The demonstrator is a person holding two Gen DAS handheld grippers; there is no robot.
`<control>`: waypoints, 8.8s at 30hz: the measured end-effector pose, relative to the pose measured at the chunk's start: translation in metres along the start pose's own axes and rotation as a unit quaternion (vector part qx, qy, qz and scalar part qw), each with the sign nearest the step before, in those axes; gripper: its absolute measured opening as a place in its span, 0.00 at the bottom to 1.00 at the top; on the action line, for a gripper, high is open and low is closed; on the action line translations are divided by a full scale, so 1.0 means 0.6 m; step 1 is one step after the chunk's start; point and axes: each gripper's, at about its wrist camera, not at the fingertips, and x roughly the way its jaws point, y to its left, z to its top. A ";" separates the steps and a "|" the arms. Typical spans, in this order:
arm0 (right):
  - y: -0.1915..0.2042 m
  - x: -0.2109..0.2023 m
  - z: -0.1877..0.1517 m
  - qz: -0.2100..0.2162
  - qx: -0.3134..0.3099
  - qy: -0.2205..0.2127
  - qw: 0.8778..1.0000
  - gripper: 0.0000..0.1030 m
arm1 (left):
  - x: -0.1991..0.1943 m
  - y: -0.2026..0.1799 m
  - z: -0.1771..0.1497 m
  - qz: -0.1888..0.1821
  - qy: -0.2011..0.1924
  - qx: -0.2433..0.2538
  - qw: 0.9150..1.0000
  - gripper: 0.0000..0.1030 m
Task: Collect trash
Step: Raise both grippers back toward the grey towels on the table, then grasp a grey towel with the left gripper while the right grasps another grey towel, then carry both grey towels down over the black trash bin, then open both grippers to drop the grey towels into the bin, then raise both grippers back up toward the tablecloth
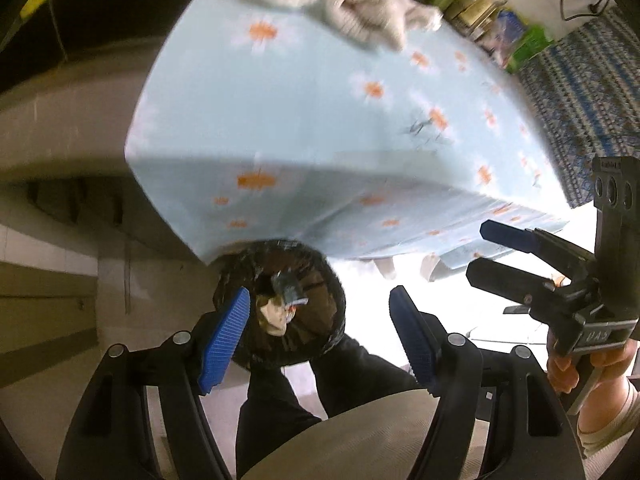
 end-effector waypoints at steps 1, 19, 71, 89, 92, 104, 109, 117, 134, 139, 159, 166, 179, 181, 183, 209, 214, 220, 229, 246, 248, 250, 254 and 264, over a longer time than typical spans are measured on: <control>-0.001 -0.011 0.009 -0.002 -0.002 -0.008 1.000 0.86 | -0.006 -0.002 0.005 -0.004 -0.004 0.000 1.000 0.68; -0.071 -0.102 0.190 -0.005 -0.052 -0.105 0.993 0.86 | -0.078 -0.094 0.166 0.009 -0.100 0.018 0.995 0.68; -0.208 0.087 0.440 0.134 -0.141 0.012 0.981 0.22 | 0.105 -0.116 0.374 0.146 -0.080 -0.103 0.981 0.33; -0.208 -0.001 0.383 0.124 -0.105 -0.040 0.986 0.21 | 0.046 -0.138 0.349 0.120 -0.108 -0.055 0.985 0.23; -0.200 -0.019 0.360 0.115 -0.096 -0.055 0.987 0.21 | 0.033 -0.141 0.334 0.115 -0.113 -0.038 0.986 0.23; -0.145 -0.060 0.250 0.072 -0.062 -0.078 0.992 0.21 | -0.021 -0.129 0.259 0.073 -0.125 0.007 0.989 0.23; -0.118 -0.069 0.206 0.058 -0.050 -0.084 0.994 0.21 | -0.042 -0.116 0.224 0.058 -0.126 0.027 0.990 0.23; -0.067 -0.081 0.136 0.040 -0.039 -0.097 0.994 0.21 | -0.061 -0.092 0.167 0.040 -0.123 0.046 0.991 0.23; 0.020 -0.056 -0.016 0.024 -0.036 -0.088 0.995 0.21 | -0.066 -0.055 0.043 0.005 -0.087 0.079 0.993 0.23; 0.033 -0.035 -0.049 0.019 -0.038 -0.071 0.997 0.21 | -0.055 -0.041 0.013 -0.001 -0.071 0.075 0.995 0.23; -0.040 0.131 -0.131 -0.006 0.036 0.044 0.998 0.23 | 0.117 0.028 -0.073 0.010 0.056 0.043 0.997 0.23; -0.064 0.194 -0.154 0.000 0.064 0.086 0.994 0.25 | 0.180 0.053 -0.093 0.018 0.097 0.027 0.995 0.23; -0.085 0.233 -0.155 0.008 0.091 0.102 0.991 0.26 | 0.227 0.064 -0.087 0.028 0.129 0.013 0.991 0.29; -0.088 0.232 -0.152 0.008 0.095 0.101 0.990 0.26 | 0.227 0.063 -0.083 0.028 0.130 0.015 0.991 0.29; -0.092 0.231 -0.151 0.008 0.100 0.102 0.990 0.28 | 0.228 0.062 -0.079 0.027 0.134 0.013 0.991 0.29; -0.059 0.173 -0.121 -0.014 0.078 0.077 0.994 0.52 | 0.176 0.086 -0.053 0.023 0.119 -0.008 0.993 0.55; -0.034 0.129 -0.113 -0.024 0.054 0.045 0.997 0.56 | 0.125 0.075 -0.046 0.020 0.090 -0.002 0.996 0.64; 0.000 0.062 -0.092 -0.028 0.022 0.015 0.999 0.66 | 0.050 0.056 -0.027 0.021 0.045 0.014 0.999 0.64; 0.020 -0.037 -0.038 -0.019 0.008 -0.062 0.998 0.66 | -0.035 0.019 0.006 0.010 -0.015 0.040 0.999 0.70; -0.018 -0.166 0.058 -0.046 0.011 -0.174 0.984 0.85 | -0.132 -0.046 0.108 0.021 -0.111 0.079 0.990 0.70; -0.027 -0.177 0.072 -0.043 0.009 -0.181 0.982 0.85 | -0.138 -0.052 0.120 0.027 -0.118 0.077 0.990 0.70; -0.039 -0.187 0.088 -0.041 0.004 -0.186 0.982 0.85 | -0.142 -0.059 0.133 0.033 -0.125 0.075 0.989 0.76; -0.064 -0.199 0.125 -0.034 -0.005 -0.192 0.981 0.85 | -0.150 -0.075 0.165 0.042 -0.139 0.072 0.987 0.77; -0.149 -0.191 0.212 -0.022 -0.018 -0.185 0.982 0.86 | -0.104 -0.094 0.250 0.074 -0.133 0.054 0.987 0.77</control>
